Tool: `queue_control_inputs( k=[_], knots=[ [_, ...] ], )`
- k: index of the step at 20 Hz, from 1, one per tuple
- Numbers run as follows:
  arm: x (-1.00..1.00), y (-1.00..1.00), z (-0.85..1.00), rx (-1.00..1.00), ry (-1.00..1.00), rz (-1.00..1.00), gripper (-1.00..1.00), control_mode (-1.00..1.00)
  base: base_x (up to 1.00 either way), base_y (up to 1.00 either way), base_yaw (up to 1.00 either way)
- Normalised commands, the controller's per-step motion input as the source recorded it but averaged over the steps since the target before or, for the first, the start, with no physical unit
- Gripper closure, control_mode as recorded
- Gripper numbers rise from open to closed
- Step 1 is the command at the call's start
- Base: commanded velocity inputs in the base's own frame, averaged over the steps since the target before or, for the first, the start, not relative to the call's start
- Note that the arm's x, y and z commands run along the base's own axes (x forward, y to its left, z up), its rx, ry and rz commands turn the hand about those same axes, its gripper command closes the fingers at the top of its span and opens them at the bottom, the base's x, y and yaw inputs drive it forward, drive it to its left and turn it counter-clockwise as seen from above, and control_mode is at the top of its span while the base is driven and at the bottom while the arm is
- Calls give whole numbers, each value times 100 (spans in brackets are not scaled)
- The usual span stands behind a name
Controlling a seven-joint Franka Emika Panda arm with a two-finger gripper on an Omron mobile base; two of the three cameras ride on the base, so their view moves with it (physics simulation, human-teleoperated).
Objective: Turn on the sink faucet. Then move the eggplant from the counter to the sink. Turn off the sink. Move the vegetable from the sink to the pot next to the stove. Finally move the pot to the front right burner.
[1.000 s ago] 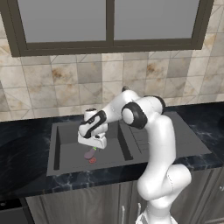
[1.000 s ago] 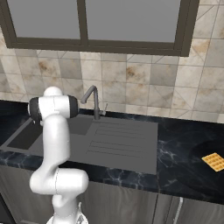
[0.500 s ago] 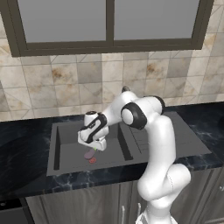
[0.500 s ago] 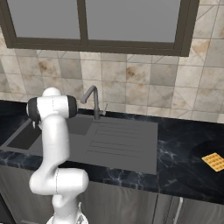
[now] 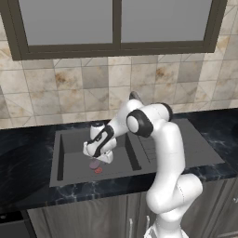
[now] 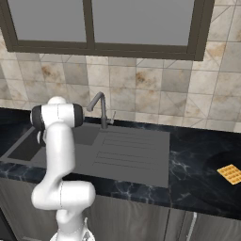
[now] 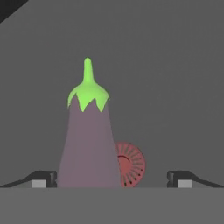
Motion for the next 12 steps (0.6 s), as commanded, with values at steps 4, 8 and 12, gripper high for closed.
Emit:
queue_control_inputs(
  k=[4,8,12],
  knots=[
    [2,0,-11,0,0,0,-100,-100,0,0,0],
    [12,1,-11,0,0,0,-100,-100,0,0,0],
    [17,5,-14,0,0,0,-100,-100,0,0,0]
  ],
)
